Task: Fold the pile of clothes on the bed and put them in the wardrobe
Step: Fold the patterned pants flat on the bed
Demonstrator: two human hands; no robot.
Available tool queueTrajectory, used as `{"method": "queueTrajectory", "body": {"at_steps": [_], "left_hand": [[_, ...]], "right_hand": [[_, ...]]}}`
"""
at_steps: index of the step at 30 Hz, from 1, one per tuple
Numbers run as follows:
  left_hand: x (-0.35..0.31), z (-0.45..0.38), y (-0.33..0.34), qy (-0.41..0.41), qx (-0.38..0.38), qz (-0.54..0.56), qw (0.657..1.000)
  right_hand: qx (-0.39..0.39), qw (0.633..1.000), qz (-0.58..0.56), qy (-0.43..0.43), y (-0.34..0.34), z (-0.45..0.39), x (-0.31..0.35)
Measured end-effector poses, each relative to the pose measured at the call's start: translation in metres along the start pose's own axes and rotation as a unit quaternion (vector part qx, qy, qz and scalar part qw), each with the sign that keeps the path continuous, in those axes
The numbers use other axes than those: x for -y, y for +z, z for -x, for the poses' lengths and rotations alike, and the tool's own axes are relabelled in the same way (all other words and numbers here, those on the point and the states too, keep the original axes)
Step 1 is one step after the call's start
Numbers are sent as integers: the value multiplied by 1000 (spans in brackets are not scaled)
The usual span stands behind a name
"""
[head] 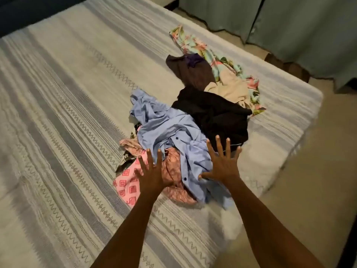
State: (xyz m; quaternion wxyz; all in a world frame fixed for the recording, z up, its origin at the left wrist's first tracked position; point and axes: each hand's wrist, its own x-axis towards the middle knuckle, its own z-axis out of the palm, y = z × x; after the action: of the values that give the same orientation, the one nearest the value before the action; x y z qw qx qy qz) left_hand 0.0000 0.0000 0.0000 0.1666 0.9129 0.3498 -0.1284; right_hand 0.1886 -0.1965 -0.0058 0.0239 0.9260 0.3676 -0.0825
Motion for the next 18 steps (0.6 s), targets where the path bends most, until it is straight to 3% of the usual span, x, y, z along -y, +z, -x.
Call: {"method": "queueTrajectory", "body": {"at_steps": [5,8,11,14,18], "left_hand": [[2,-56,40,-7,41,40,998],[-5,-75,56,12,-3,48,999],[-14,-93,55,32,-5,65,997],[-28,-104,46,73,-1,109,991],[-39,-119,11,91,-61,121,987]], "right_hand": [[121,992,-40,4,55,-47,-8],[175,983,-50,-17,86,-60,3],[166,984,-55,-40,93,-72,11],[108,990,-87,-26,70,-85,27],[34,990,-132,-43,35,-121,48]]}}
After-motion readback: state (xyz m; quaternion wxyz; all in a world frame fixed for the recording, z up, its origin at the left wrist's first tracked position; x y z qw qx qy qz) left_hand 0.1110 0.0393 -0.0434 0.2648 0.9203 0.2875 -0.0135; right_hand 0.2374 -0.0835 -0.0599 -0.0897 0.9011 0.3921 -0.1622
